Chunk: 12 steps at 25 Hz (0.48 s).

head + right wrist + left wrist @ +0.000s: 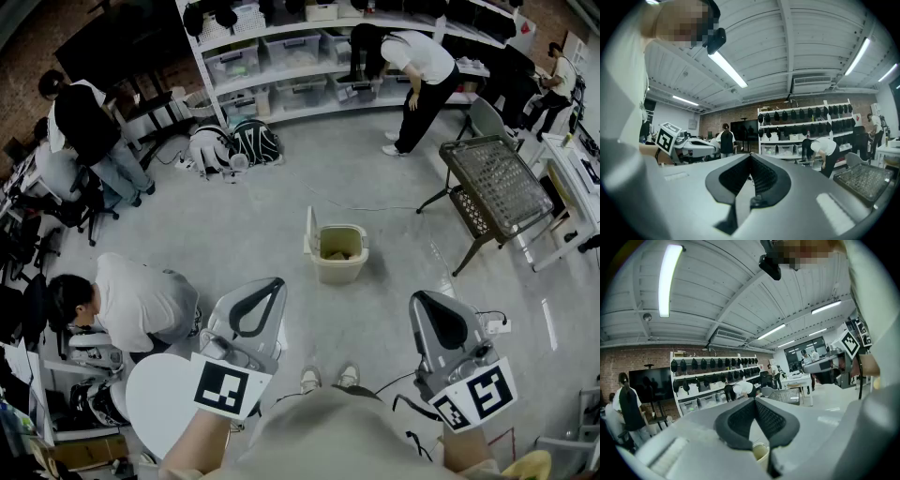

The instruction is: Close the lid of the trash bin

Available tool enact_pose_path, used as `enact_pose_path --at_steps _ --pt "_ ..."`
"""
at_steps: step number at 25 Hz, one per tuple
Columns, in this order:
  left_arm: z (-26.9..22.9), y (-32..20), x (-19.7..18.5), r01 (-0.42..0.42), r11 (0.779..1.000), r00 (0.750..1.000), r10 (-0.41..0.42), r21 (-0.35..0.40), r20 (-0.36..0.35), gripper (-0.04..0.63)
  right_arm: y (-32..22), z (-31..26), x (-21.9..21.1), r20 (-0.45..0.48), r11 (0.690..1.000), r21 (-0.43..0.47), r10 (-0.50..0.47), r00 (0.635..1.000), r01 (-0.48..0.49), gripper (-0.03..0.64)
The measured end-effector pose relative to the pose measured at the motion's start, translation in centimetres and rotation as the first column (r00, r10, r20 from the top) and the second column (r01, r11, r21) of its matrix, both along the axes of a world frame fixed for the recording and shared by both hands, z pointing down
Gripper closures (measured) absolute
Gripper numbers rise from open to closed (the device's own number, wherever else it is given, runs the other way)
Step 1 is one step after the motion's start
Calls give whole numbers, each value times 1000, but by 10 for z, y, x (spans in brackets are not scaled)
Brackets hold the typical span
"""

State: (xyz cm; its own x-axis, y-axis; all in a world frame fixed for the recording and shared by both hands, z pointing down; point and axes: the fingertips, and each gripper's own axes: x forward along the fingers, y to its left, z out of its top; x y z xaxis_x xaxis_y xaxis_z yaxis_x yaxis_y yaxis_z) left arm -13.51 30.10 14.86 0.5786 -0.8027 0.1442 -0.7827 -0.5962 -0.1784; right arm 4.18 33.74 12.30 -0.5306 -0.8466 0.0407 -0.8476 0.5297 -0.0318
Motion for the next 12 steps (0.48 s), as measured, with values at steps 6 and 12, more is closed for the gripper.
enact_pose_path --at_steps 6,12 --pt "-1 0 9 14 1000 1000 -14 -6 12 592 -1 -7 12 32 1000 14 -23 999 22 614" --pt "5 -4 21 35 999 999 -35 -17 18 592 -8 3 29 41 1000 0 -30 999 30 614"
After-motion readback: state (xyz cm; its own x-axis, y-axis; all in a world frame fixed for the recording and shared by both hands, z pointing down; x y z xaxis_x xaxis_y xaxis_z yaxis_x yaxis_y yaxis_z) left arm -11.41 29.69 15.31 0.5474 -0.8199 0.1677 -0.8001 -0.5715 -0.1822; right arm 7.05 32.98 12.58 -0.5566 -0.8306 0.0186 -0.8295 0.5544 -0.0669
